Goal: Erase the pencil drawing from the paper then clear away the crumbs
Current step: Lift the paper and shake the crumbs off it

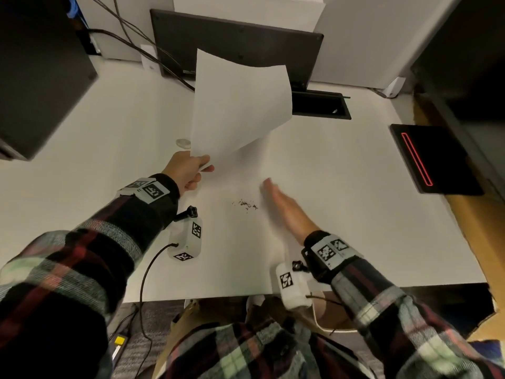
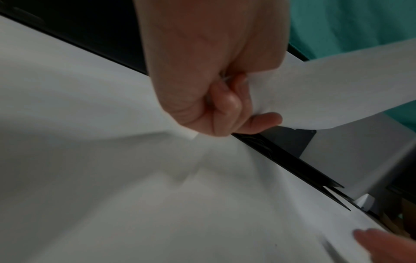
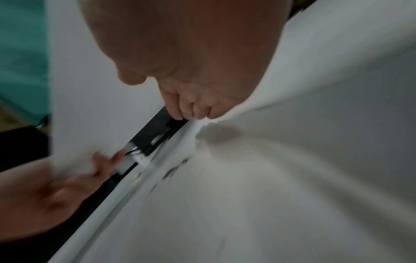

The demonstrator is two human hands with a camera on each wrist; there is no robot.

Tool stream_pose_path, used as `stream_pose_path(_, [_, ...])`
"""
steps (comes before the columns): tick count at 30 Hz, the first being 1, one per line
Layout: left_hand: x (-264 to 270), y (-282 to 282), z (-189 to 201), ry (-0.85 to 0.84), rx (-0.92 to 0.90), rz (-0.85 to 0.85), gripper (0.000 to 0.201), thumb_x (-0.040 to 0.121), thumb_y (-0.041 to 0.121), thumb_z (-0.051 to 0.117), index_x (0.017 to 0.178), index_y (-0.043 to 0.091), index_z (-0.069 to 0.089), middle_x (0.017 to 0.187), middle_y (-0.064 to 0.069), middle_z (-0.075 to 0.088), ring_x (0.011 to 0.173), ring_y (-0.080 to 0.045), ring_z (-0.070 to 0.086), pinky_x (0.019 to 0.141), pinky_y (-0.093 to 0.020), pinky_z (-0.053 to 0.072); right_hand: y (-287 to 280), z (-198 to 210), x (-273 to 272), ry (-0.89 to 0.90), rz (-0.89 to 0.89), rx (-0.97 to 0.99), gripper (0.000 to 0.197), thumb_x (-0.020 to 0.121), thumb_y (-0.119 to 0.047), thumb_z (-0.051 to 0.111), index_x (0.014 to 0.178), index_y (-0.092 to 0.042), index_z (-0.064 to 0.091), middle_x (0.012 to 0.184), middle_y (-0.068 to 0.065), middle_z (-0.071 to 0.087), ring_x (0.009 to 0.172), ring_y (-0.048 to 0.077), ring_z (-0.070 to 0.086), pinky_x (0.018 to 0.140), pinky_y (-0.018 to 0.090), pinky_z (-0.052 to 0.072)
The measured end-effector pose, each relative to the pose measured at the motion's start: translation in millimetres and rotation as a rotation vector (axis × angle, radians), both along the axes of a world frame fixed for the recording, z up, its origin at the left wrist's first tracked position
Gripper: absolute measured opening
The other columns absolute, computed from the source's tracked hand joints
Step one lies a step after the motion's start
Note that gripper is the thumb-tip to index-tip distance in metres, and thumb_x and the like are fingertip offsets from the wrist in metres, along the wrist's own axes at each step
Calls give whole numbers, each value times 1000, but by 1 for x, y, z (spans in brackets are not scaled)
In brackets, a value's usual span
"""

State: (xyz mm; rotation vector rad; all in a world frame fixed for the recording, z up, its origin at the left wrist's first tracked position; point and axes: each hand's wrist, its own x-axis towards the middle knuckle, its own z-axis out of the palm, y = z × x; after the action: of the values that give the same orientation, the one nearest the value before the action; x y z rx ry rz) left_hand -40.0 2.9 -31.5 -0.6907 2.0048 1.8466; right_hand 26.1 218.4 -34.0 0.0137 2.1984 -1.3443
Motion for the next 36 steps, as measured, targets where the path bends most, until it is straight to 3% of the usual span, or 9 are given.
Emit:
stream_pose_path(4, [1,-3,-1,-3,-4,9,8,95,17,51,100,12,51,74,-1,59,35,-5,27,32,-15,21,37,4,-30,64,-169,206,66,97,-50,10,148,-9,1,158,2,-5,145,16,-5,118,36,-1])
stream_pose_path(8, [0,-4,0,-2,-11,13,7,95,16,50,88,15,53,74,-1,59,36,-6,28,32,-15,21,32,-18,-39,-14,2,504,63,100,-41,9,146,-1,-6,154,13,-20,143,24,-18,117,42,-8])
stream_pose_path(12, [-2,-3,1,-7,-9,14,4,95,15,50,94,13,53,74,-1,58,41,-7,28,32,-14,21,-10,-26,-20,-52,202,296,53,103,-31,15,148,-6,2,157,11,-8,144,23,-10,117,42,-3])
stream_pose_path(15, [-4,-1,0,-8,-5,17,13,95,16,50,106,9,51,73,-1,58,37,-6,28,32,-13,20,-5,-9,-30,-13,111,93,67,94,-57,8,150,-19,10,157,0,10,145,19,11,119,42,7])
stream_pose_path(21, [-2,-6,1,-20,28,44,9,94,16,52,85,16,52,71,-1,59,35,-6,26,33,-14,19,48,-8,-100,84,-36,405,64,99,-47,10,148,-9,-4,156,6,-15,144,18,-14,115,34,-6])
stream_pose_path(25, [-3,-13,2,-24,24,85,13,94,17,53,82,16,49,71,-1,59,35,-6,26,34,-14,19,43,-23,-123,66,96,635,68,99,-48,8,147,-4,-9,154,12,-23,142,22,-20,115,37,-11])
stream_pose_path(28, [-4,-16,2,-22,17,95,14,94,17,52,81,15,50,71,-1,59,35,-6,26,33,-14,20,5,-22,-122,53,198,558,63,100,-42,11,147,-5,-9,154,11,-21,142,23,-18,115,39,-9])
stream_pose_path(32, [-7,-17,2,-30,11,99,17,94,17,52,78,16,48,72,-1,59,38,-8,25,34,-16,19,-27,-26,-85,-5,146,361,57,97,-2,33,146,1,4,156,12,-9,144,27,-6,116,43,3])
stream_pose_path(36, [-8,-18,2,-26,7,97,16,94,16,52,79,16,48,71,-2,59,41,-9,25,35,-16,19,-9,-2,-43,-183,429,34,50,101,-39,11,147,-23,20,153,-13,16,139,2,13,111,20,5])
